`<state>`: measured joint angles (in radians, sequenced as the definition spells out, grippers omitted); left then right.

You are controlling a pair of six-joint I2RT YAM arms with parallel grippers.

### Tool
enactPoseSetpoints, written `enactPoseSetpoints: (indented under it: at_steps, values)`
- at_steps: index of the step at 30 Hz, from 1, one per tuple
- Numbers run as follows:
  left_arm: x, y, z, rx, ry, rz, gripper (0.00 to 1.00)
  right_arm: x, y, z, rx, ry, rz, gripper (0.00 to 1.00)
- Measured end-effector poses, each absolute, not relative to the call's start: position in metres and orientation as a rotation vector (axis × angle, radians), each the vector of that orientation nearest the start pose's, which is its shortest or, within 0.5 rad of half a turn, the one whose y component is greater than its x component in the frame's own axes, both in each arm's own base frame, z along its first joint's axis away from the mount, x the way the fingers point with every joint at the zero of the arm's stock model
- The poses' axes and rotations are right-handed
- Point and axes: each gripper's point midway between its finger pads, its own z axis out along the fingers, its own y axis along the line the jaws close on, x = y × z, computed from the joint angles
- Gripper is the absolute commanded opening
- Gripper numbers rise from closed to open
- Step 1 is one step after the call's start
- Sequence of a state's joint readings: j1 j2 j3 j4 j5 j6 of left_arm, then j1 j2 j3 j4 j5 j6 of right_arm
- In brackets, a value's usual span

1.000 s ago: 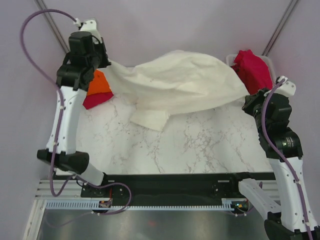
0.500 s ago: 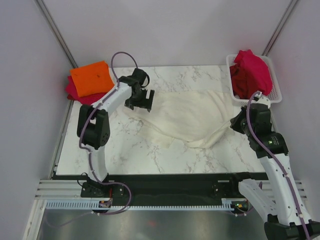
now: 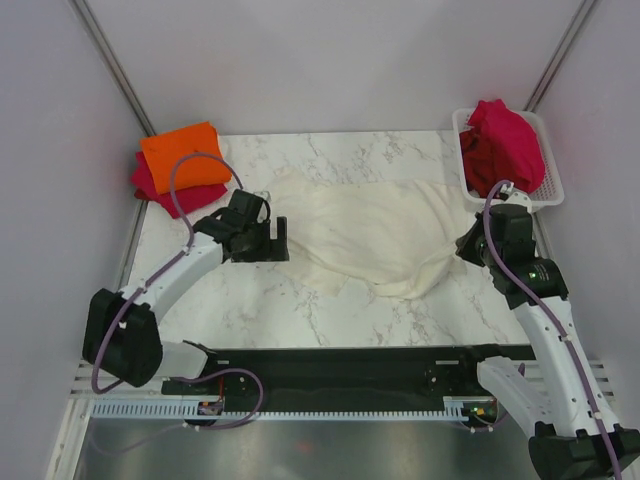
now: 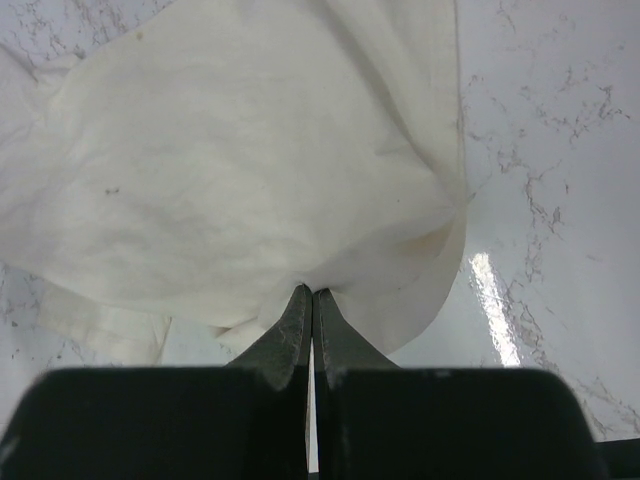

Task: Fold and stack the t-shirts
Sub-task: Flatten the tshirt out

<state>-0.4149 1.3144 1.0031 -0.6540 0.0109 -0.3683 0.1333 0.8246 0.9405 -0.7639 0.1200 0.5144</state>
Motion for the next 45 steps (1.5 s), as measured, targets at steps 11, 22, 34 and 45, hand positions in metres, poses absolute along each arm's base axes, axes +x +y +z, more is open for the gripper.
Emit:
enactPoseSetpoints:
  at_steps: [11,22,34,45]
  values:
    - [0.284,-0.158,0.040,-0.040,2.725,-0.355,0.92,0.249,0.035,0.211,0.470,2.168,0.237,0.00]
    - [0.299,-0.166,0.022,-0.102,2.720,-0.373,0.25,0.247,0.034,0.200,0.463,2.177,0.231,0.00]
    - [0.291,-0.183,0.058,-0.076,2.660,-0.546,0.02,0.251,0.034,0.207,0.452,2.167,0.225,0.00]
    - [0.246,-0.139,0.449,0.041,1.730,-0.672,0.02,0.207,0.018,0.426,0.409,1.586,0.336,0.00]
